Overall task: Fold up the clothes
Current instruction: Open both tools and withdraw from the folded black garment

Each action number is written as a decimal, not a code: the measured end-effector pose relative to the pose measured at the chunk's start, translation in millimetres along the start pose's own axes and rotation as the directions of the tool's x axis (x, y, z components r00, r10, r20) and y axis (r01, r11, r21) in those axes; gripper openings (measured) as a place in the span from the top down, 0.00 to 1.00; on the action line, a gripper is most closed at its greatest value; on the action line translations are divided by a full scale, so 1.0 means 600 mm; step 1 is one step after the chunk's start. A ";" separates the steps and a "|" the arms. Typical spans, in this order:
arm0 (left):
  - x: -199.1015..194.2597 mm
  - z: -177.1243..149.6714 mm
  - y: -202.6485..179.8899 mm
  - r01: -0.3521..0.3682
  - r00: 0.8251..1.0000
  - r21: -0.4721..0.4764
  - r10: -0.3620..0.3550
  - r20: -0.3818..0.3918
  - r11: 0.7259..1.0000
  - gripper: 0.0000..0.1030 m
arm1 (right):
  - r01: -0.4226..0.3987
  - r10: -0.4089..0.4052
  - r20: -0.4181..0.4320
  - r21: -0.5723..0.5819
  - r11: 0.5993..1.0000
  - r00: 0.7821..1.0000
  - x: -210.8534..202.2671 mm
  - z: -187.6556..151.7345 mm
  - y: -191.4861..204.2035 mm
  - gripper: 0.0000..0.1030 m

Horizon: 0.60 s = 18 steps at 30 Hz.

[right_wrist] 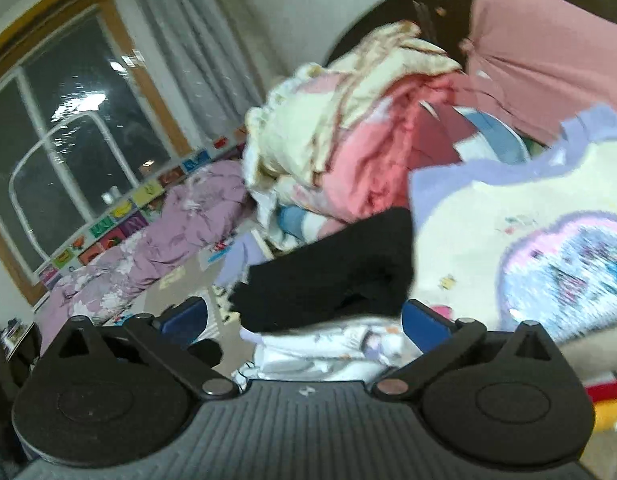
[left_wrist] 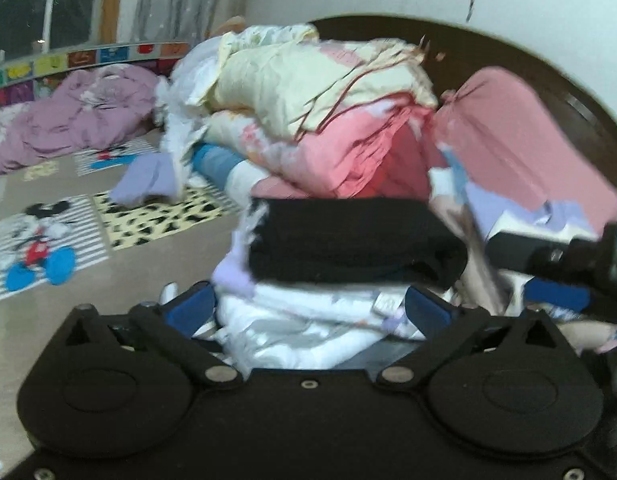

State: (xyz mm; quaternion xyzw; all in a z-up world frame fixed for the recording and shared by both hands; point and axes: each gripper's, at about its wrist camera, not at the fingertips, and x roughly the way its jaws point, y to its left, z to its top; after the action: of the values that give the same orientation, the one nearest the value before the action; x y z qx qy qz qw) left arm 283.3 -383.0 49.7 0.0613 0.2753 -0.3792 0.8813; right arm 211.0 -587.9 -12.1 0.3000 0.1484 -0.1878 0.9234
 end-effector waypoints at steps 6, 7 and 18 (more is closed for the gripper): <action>-0.028 0.002 -0.012 -0.049 0.999 -0.007 0.049 -0.008 0.999 0.00 | 0.108 -0.110 -0.057 -0.044 0.993 0.992 -0.014 -0.004 0.002 0.00; -0.034 0.003 -0.012 -0.045 0.999 -0.012 0.045 -0.003 0.999 0.00 | 0.124 -0.127 -0.069 -0.044 0.991 0.989 -0.015 -0.005 0.001 0.00; -0.074 0.006 -0.027 -0.054 0.998 0.019 0.053 0.022 0.998 0.00 | 0.177 -0.191 -0.127 -0.116 0.977 0.973 -0.019 -0.016 0.010 0.00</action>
State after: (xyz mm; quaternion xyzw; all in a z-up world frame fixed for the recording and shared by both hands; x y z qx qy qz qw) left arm 248.5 -367.3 77.8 0.0730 0.2604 -0.3587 0.8934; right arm 201.6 -574.6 -12.2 0.2485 0.2485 -0.2434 0.9040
